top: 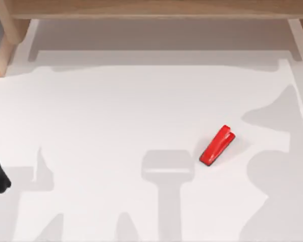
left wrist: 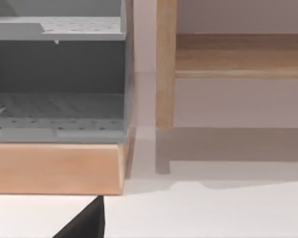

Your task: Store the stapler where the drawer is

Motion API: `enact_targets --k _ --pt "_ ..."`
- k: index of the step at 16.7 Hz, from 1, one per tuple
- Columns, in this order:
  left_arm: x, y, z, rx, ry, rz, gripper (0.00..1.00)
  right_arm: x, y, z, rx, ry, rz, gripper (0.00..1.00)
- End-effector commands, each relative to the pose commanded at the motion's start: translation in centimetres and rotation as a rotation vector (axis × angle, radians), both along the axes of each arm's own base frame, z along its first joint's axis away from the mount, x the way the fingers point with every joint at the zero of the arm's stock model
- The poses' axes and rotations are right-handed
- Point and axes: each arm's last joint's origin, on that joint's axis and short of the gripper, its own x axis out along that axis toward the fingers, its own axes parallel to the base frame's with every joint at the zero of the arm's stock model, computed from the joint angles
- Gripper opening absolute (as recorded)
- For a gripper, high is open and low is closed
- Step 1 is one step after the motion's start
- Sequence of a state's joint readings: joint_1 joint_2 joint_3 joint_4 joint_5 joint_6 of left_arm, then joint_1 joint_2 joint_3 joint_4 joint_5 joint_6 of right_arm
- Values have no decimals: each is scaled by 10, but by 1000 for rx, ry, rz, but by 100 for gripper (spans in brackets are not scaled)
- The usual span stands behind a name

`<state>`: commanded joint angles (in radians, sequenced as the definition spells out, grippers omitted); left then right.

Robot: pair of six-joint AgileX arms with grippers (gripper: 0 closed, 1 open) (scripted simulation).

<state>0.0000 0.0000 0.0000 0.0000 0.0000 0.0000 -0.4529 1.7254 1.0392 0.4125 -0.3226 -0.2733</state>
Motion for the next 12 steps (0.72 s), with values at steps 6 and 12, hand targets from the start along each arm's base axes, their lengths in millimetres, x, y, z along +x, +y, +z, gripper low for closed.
enact_targets --k 6,12 --pt "0 0 0 0 0 0 100 51 135 -2 585 467 -49 100" --pt "0 0 0 0 0 0 100 43 267 -18 752 942 -329 100"
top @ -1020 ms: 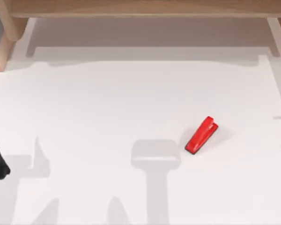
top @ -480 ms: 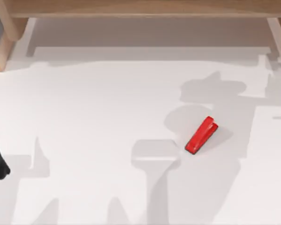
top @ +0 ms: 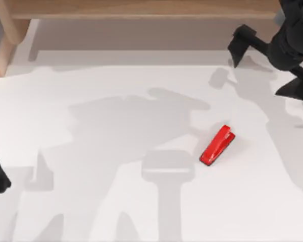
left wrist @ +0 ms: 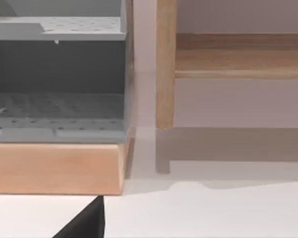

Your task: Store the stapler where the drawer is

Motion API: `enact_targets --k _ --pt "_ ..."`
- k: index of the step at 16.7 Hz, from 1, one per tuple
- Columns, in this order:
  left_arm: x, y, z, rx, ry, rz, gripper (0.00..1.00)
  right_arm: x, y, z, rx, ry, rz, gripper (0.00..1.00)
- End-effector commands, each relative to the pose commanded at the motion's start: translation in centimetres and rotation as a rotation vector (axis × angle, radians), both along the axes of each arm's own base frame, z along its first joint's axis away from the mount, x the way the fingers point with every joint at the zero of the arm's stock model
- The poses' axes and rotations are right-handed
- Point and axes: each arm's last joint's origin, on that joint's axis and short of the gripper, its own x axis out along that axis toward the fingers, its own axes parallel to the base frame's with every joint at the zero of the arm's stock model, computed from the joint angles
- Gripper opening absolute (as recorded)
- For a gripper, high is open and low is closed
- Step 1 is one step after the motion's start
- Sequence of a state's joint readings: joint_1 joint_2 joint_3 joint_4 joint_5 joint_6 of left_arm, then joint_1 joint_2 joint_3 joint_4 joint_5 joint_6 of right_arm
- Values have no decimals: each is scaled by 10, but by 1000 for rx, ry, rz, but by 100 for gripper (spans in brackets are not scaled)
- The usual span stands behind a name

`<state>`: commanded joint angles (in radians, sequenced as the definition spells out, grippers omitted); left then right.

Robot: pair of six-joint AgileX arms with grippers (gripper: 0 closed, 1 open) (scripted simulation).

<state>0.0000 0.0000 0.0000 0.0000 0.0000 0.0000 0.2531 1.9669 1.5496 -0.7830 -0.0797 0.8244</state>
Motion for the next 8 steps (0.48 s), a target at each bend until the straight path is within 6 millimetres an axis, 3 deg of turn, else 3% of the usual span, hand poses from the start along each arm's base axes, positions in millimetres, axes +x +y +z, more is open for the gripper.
enact_targets --k 4,8 --pt "0 0 0 0 0 0 100 -21 61 -11 -72 233 -82 100" --pt "0 0 0 0 0 0 100 -35 92 -18 -143 336 -125 100"
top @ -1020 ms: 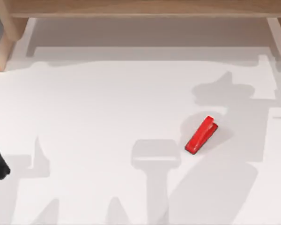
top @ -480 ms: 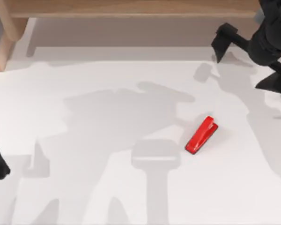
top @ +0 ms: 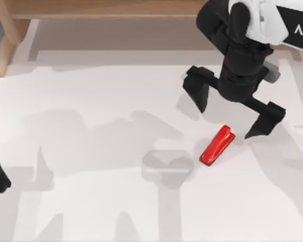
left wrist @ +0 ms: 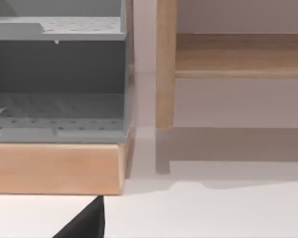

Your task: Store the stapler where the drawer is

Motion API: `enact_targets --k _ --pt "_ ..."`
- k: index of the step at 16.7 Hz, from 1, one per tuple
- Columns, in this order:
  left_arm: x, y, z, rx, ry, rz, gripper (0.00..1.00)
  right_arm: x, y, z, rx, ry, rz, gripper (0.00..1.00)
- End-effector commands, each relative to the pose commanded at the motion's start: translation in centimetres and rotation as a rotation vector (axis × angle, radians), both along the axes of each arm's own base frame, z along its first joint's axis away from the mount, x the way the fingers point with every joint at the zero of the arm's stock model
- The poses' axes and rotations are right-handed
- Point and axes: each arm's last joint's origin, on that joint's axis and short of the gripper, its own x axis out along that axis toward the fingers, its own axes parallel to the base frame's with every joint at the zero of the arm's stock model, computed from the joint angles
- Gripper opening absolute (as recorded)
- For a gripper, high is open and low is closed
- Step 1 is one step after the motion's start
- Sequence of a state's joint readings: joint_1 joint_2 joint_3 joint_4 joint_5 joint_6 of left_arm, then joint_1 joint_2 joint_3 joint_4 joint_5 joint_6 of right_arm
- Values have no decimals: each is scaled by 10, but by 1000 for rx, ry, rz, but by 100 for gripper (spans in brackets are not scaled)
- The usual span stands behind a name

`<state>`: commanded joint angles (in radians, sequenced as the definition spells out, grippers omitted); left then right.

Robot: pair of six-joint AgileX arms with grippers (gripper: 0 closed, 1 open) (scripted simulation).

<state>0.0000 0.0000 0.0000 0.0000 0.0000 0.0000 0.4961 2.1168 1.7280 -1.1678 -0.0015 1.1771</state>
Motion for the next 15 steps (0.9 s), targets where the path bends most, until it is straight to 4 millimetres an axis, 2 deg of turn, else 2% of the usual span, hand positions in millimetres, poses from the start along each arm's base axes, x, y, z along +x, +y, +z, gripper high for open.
enact_targets --k 7,9,15 --pt "0 0 0 0 0 0 100 -1 1 -1 -6 9 -5 100" --pt "0 0 0 0 0 0 100 -1 2 -14 -9 12 -3 100" --pt "0 0 0 0 0 0 100 -1 3 -68 -7 8 -3 100"
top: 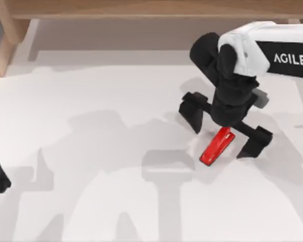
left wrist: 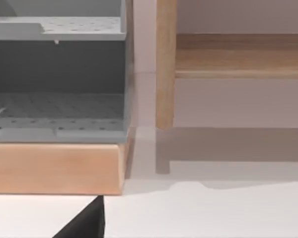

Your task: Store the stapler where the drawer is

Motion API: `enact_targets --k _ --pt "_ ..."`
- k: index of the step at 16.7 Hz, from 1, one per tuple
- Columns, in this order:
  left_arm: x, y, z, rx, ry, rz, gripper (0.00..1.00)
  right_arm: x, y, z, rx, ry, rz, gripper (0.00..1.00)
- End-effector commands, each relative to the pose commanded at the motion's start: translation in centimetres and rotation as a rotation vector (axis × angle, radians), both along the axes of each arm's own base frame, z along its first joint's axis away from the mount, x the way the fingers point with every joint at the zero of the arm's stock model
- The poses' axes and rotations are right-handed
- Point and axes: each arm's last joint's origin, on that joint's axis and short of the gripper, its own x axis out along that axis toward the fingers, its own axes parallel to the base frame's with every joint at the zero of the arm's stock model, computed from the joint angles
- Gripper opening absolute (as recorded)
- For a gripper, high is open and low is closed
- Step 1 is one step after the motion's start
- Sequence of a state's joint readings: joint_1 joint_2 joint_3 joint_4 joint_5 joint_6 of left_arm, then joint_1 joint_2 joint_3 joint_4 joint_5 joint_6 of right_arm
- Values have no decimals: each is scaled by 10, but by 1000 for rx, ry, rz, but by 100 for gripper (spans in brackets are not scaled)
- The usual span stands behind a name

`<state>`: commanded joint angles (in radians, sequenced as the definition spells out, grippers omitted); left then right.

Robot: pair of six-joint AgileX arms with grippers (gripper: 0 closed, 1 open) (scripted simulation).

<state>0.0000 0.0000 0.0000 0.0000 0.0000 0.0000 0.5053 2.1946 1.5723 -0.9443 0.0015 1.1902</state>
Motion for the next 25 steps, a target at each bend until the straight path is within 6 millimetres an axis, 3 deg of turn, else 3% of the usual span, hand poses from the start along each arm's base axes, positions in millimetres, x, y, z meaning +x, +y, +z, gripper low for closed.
enact_targets --k 4,17,25 --pt "0 0 0 0 0 0 100 0 0 -2 -1 1 0 100" --pt "0 0 0 0 0 0 100 0 0 -2 -1 1 0 2" --pt "0 0 0 0 0 0 100 0 0 -2 -1 1 0 0"
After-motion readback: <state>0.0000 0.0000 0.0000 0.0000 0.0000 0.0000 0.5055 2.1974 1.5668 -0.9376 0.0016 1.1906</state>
